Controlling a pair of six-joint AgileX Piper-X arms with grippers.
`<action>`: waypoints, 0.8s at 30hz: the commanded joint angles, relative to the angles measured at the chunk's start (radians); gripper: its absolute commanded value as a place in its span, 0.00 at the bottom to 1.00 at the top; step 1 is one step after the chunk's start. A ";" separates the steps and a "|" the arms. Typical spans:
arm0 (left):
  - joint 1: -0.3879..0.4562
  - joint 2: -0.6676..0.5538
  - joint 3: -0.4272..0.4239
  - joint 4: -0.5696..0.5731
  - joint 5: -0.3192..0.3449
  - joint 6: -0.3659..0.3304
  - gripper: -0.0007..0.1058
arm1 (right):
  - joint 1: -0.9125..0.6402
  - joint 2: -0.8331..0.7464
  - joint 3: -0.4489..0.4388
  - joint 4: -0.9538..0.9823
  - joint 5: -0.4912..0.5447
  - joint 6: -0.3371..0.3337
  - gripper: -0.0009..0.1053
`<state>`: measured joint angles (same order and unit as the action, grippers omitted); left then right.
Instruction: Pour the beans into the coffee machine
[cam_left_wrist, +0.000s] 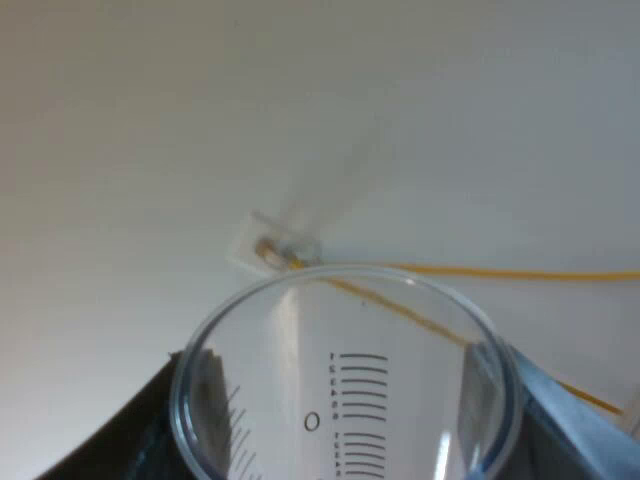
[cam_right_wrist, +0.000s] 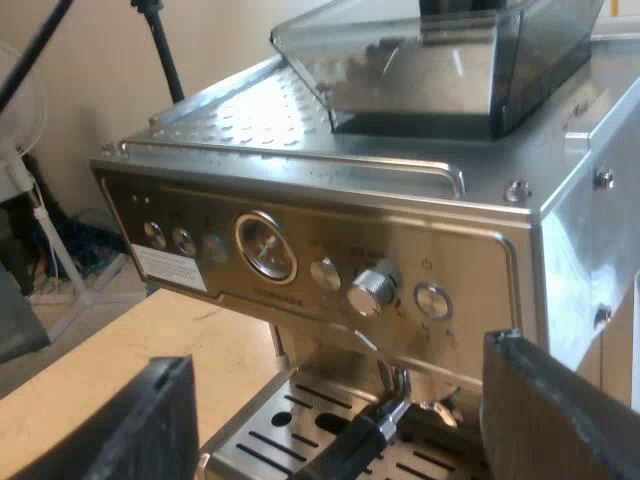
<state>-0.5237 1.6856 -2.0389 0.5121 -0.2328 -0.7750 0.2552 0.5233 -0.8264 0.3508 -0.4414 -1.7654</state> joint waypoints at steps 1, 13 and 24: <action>0.000 -0.013 -0.003 0.069 -0.021 -0.076 0.25 | 0.001 -0.006 -0.012 -0.047 0.003 -0.010 0.59; 0.003 -0.021 -0.003 0.210 -0.025 -0.357 0.25 | 0.001 -0.006 -0.012 -0.141 0.048 -0.010 0.59; 0.103 -0.097 -0.003 0.340 0.068 -0.538 0.25 | 0.001 -0.006 -0.012 -0.152 0.049 -0.010 0.59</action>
<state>-0.4308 1.6029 -2.0374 0.8437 -0.1787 -1.2763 0.2552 0.5233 -0.8264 0.2189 -0.3917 -1.7654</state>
